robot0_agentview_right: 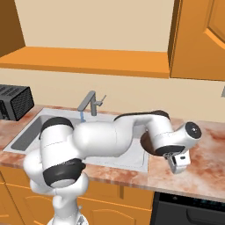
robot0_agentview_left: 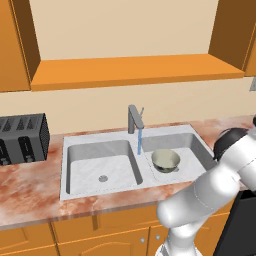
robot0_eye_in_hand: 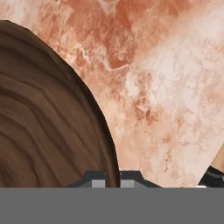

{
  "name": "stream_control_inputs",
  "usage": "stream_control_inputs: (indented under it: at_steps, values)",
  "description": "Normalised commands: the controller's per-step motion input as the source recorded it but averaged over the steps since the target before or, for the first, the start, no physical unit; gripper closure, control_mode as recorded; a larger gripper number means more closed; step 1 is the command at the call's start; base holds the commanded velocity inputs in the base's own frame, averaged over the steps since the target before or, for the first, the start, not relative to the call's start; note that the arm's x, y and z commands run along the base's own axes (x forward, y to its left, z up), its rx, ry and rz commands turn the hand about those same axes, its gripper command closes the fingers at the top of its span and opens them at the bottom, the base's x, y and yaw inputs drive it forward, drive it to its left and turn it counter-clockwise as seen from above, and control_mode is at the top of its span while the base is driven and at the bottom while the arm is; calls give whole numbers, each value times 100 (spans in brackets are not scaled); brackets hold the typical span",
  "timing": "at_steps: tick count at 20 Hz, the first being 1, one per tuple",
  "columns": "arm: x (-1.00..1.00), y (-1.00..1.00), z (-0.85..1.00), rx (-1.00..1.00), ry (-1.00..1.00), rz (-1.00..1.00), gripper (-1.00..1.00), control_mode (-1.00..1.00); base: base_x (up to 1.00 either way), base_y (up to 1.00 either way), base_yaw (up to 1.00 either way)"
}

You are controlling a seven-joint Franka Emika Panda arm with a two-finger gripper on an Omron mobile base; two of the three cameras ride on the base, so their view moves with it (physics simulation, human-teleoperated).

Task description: Rinse each bowl for a few seconds and place them down in the sink or on the counter.

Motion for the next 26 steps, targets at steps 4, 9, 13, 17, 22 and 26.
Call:
stream_control_inputs:
  at_steps: [4,9,13,17,22,26]
  values:
    - [0,-15,-7,-3,1,-14,100,-100,0,0,0]
    - [0,-8,-6,-4,2,-14,100,-100,0,0,0]
    - [0,-1,-10,-4,3,-12,100,-100,0,0,0]
    - [0,0,-10,-1,8,-7,100,-100,0,0,0]
    - [0,0,-13,0,11,-2,100,-100,0,0,0]
    - [0,0,-16,0,7,0,100,-100,0,0,0]
